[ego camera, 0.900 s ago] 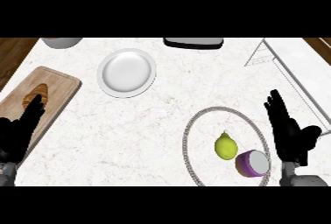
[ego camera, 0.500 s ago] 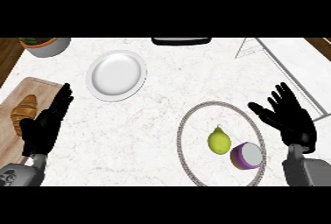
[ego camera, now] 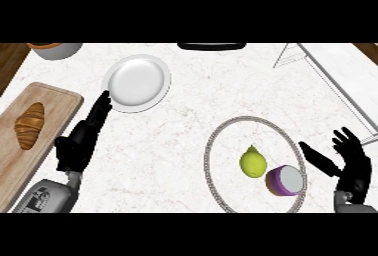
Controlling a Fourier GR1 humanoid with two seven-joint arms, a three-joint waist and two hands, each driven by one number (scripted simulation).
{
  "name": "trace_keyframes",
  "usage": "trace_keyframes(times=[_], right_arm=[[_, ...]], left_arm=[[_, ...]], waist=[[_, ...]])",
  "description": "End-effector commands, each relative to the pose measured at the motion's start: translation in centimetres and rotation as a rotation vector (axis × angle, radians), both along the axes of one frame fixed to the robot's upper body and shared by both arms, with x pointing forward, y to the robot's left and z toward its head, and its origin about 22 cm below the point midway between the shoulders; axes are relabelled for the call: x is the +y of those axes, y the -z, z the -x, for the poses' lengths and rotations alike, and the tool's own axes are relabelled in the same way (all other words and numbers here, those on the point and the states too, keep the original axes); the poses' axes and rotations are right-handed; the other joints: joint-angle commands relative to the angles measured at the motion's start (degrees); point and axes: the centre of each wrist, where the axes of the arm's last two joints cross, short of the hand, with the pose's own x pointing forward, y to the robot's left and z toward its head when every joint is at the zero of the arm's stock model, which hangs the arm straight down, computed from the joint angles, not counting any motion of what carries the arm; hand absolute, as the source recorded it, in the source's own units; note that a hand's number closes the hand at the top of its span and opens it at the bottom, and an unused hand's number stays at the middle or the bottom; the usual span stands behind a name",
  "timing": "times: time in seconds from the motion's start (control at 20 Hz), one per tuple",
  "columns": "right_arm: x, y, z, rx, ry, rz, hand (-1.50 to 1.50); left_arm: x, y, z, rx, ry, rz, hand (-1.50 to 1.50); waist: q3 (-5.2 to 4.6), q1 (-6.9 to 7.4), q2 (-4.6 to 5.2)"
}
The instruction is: Pick the pear from the placemat and place it in the tiered shelf
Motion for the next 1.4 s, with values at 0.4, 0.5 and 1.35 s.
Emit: trace_keyframes(times=[0.4,0.5,1.35], right_arm=[[1.0,-6.8,-0.2,0.200,-0.289,-0.056,-1.50],[1.1,-9.7,-1.1,0.232,-0.315,-0.025,-1.50],[8.7,-17.3,-8.6,0.852,-0.640,0.135,-1.50]], left_arm=[[-1.7,0.6,-0.1,-0.009,0.032,-0.018,0.00],[-1.7,-0.5,0.6,-0.001,0.025,0.008,0.00],[-2.8,-1.2,-2.2,0.002,0.033,-0.001,0.00]], waist=[[0.20,0.34,-0.09],[0.24,0.85,-0.24],[0.23,1.48,0.06]])
